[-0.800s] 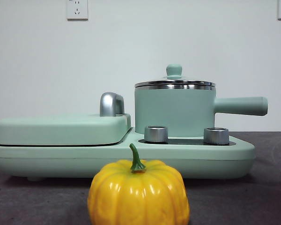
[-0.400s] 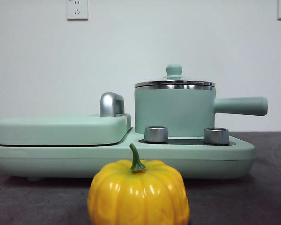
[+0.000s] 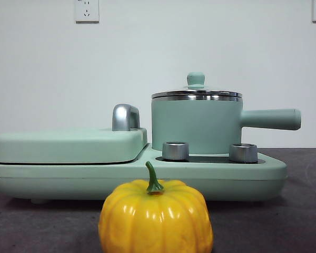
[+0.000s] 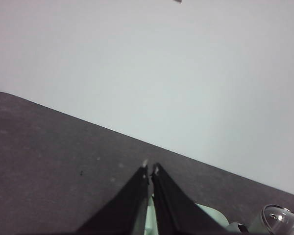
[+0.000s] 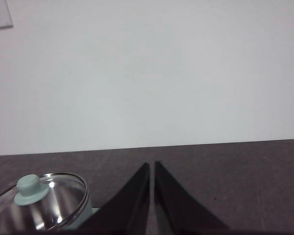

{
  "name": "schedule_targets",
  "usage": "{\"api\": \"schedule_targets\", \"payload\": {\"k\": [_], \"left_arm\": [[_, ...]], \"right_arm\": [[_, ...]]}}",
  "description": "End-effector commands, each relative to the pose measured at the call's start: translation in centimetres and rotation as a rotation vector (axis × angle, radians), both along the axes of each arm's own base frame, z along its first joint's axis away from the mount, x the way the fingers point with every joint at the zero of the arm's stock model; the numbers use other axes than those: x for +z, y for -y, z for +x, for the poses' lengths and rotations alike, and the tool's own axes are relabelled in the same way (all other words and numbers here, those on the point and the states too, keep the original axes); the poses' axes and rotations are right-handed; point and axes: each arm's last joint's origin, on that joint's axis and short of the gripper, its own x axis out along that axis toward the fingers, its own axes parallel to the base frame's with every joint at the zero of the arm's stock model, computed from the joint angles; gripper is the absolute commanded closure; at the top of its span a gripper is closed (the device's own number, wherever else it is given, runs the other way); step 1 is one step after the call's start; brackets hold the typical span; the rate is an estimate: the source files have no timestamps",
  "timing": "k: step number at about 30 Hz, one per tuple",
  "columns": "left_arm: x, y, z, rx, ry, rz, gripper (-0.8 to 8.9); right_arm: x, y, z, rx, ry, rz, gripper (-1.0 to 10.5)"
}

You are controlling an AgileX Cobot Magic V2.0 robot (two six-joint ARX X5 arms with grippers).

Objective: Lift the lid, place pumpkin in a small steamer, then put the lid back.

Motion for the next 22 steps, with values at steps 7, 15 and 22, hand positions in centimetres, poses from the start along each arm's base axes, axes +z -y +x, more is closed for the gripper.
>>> {"api": "schedule_targets", "payload": {"k": [7,15,22], "left_arm": [[3.2,0.1,1.6,-0.038,-0.028,0.117,7.98],[4.1,0.6,4.4,-0.145,-0.095,0.184,7.98],[4.4,1.7,7.2,-0.308,-0.165,0.263,7.98]], "right_arm": [[2.2,-0.3,1.7,0.056,-0.044,-0.073,9.3],[2.7,-0.7,3.9,0.157,-0.109,-0.155,9.3],[2.6,-1.1,6.1,0.266,-0.192,-0.212,9.3]]}}
